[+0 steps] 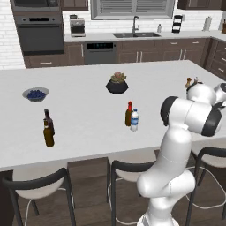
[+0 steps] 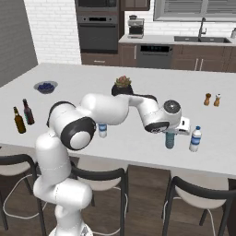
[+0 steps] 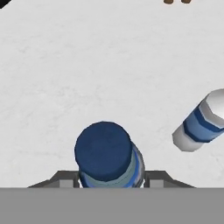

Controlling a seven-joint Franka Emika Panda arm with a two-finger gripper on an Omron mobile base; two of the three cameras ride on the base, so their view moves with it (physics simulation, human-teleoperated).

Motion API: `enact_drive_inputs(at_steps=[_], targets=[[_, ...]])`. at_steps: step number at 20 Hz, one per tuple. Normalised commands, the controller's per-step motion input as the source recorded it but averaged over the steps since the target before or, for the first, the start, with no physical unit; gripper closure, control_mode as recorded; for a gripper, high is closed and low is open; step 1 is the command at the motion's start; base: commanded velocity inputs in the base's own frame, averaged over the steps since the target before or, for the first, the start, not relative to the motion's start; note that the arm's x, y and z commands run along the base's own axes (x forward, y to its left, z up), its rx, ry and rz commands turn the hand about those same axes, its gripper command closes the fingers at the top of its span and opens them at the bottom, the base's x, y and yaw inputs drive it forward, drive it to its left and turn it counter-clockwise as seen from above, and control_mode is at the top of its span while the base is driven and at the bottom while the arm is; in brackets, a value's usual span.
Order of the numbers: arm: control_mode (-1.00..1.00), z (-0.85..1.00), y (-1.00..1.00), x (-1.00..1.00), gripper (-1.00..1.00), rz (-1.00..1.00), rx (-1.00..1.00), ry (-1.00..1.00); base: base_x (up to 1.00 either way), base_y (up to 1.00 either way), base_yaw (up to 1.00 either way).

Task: Move the plastic bottles in the middle to the plastics group, and the glass bottles in the middle to the glass group.

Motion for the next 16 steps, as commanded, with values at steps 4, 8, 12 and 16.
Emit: enact_drive_inputs(at_steps=[4, 8, 12, 16], targets=[[-1.0, -0.34, 0.0, 0.0, 1.0, 0.0, 0.0, -0.07, 0.0, 0.0, 0.0], [-1.0, -0.24, 0.0, 0.0, 1.0, 0.0, 0.0, -0.08, 0.0, 0.0, 0.0], [-1.0, -0.05, 0.0, 0.1, 1.0, 0.0, 0.0, -0.07, 0.0, 0.0, 0.0], [-1.0, 0.0, -0.04, 0.32, 1.0, 0.0, 0.0, -0.01, 0.0, 0.0, 0.0]])
